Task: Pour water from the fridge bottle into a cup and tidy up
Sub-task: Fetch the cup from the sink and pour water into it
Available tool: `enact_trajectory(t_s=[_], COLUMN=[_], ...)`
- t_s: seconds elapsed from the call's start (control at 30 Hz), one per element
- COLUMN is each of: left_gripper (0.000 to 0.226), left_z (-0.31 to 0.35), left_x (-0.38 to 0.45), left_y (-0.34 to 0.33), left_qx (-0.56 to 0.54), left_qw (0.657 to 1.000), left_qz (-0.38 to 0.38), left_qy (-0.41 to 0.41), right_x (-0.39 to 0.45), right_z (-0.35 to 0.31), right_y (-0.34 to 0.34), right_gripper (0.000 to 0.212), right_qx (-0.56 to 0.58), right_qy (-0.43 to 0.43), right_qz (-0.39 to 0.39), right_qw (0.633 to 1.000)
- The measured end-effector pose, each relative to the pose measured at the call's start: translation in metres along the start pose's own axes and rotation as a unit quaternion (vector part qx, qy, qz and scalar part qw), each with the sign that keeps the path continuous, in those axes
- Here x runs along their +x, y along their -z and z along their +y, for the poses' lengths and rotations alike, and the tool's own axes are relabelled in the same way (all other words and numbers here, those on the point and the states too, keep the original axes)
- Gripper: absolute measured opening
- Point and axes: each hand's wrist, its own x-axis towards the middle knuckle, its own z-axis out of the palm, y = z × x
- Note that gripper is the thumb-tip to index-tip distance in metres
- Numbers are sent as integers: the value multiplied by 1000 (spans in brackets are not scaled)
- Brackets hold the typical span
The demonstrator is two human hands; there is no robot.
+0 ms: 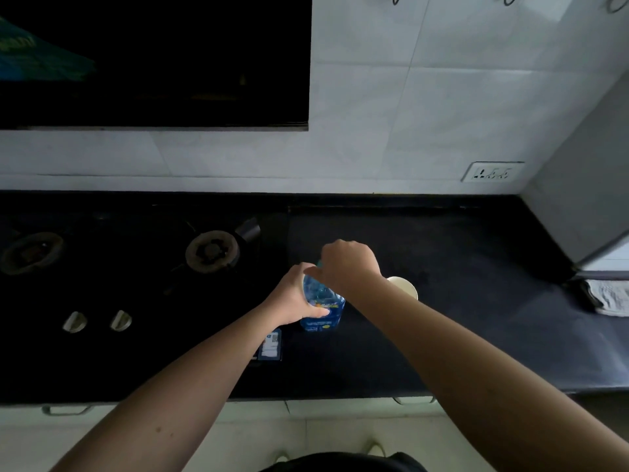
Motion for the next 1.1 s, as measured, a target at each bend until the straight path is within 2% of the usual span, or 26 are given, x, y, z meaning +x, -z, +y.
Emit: enact_trajectory(t_s=[0.13, 0.33, 0.47, 0.57, 0.67, 0.8, 0.83, 0.87, 0.93, 0.97, 1.0, 1.1], left_gripper=[87, 91, 88, 85, 88, 87, 88, 88, 84, 82, 79, 73], left_z=[-4, -10, -15, -27, -38, -41, -43, -44, -46, -47, -47, -44], left_x=[1, 3, 3, 2, 0, -5, -6, -7, -6, -6, -6, -7], left_y=[-1, -5, -7, -12, -23, -35, -39, -43, -48, -49, -49, -45], left_qx=[11, -25, -82, -157, -165, -185, -195, -203, -207, -208, -208, -212], left_qw=[1000, 1000, 996, 984, 981, 979, 977, 975, 975, 975, 975, 973], left_qz=[2, -1, -31, -73, -79, -45, -37, -34, -39, -40, -41, -42], left_qy=[-6, -1, 7, 33, 57, 78, 82, 81, 76, 73, 72, 78], right_x=[1, 5, -2, -14, -30, -48, -53, -57, -64, -68, -71, -78], right_z=[1, 17, 43, 62, 70, 61, 57, 52, 43, 40, 40, 38], right_y=[10, 38, 32, 8, -22, -66, -77, -87, -97, -101, -109, -120], right_gripper=[41, 41, 41, 43, 36, 18, 15, 15, 20, 23, 27, 33], right_qx=[-2, 21, 169, 290, 387, 496, 533, 591, 736, 778, 792, 771], right_qy=[37, 120, 108, 91, 39, -98, -132, -164, -220, -240, -249, -230], right_qz=[-17, 29, 86, 115, 133, 114, 100, 79, 20, -6, -25, -68], right_qw=[999, 992, 976, 946, 912, 855, 830, 786, 640, 581, 558, 589])
